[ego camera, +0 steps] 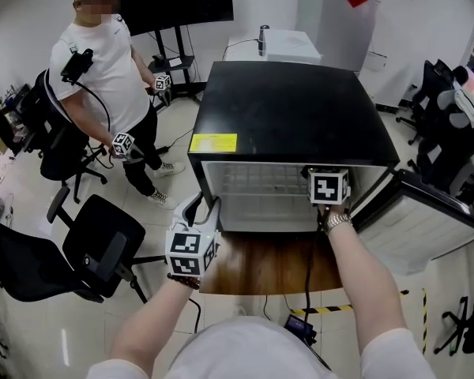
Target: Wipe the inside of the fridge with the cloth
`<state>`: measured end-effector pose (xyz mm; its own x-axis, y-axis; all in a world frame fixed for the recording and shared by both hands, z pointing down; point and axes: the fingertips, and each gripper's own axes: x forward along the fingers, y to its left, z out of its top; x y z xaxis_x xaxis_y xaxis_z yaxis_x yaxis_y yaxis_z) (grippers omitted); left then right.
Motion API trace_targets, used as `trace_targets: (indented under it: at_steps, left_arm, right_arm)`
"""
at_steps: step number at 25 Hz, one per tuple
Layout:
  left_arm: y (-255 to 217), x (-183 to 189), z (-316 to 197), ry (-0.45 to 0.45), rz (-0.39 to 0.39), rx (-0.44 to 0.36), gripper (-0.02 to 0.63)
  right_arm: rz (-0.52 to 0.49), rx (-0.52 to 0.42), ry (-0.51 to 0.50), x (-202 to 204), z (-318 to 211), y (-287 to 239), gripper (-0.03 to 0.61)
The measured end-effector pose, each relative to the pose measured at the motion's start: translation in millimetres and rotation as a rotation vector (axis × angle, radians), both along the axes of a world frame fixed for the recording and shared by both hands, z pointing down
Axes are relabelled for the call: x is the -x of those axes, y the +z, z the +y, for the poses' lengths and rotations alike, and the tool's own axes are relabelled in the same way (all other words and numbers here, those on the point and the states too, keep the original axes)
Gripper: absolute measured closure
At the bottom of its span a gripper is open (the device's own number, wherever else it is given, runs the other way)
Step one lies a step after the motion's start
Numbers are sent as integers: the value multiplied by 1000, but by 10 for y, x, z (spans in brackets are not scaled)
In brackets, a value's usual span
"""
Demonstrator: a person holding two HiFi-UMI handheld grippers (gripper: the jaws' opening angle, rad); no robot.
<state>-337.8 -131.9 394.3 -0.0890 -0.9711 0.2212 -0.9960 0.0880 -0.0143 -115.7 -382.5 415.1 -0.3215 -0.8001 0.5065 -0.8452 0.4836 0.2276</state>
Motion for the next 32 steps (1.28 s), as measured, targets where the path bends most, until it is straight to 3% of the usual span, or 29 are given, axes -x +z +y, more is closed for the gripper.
trace_targets:
  at_steps: [6,15,21,26,32]
  left_arm:
    - [14,7,18,-21,4,9,468]
    - [-155,-308,327,-20,31,-44,476]
    - [-348,-828,39,105,33,-84,476]
    - [-411,-1374,-414,272,64,-77,451]
    - [-355,-1817,-810,458,152,-23,344]
  right_arm:
    - [-48,-26,-3,-41,20,-79,472]
    - [-216,-97,-154,144,349,-426,472]
    - [-259,-116,-245,163,621,-581,472]
    - [-315,-97,-357,163,914,-664,472]
    - [-353,-101,-503,108,1224,-749,472]
